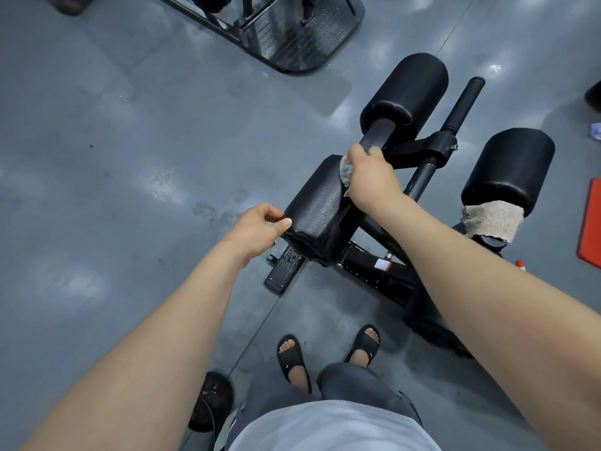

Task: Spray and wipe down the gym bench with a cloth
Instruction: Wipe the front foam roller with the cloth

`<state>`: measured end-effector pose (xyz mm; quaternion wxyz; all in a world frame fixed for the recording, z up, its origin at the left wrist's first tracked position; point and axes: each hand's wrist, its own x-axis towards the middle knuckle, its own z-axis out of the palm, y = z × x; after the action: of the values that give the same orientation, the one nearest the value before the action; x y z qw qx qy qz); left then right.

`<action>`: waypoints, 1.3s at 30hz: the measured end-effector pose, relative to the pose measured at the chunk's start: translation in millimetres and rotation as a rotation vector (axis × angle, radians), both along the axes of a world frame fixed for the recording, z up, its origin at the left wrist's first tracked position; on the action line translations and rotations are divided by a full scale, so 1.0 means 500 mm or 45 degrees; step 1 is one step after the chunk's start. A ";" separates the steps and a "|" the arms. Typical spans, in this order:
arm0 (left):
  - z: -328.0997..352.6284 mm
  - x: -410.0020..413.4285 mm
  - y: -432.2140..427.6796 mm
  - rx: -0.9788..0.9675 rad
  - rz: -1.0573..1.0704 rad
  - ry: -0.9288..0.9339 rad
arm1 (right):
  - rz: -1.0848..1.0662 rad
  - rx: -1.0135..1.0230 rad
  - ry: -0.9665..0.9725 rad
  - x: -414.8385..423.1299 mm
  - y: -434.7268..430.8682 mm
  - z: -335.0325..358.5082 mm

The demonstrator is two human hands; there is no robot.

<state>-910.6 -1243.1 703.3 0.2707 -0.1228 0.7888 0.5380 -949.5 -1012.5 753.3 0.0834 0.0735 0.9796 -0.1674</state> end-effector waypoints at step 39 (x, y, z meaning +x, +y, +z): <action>0.021 0.055 0.046 -0.357 -0.131 0.372 | -0.045 -0.060 -0.009 -0.015 -0.003 -0.027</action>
<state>-882.9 -1220.3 713.8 0.1609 -0.0395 0.8921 0.4204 -956.8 -1013.9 739.8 0.0856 0.0895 0.9736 -0.1916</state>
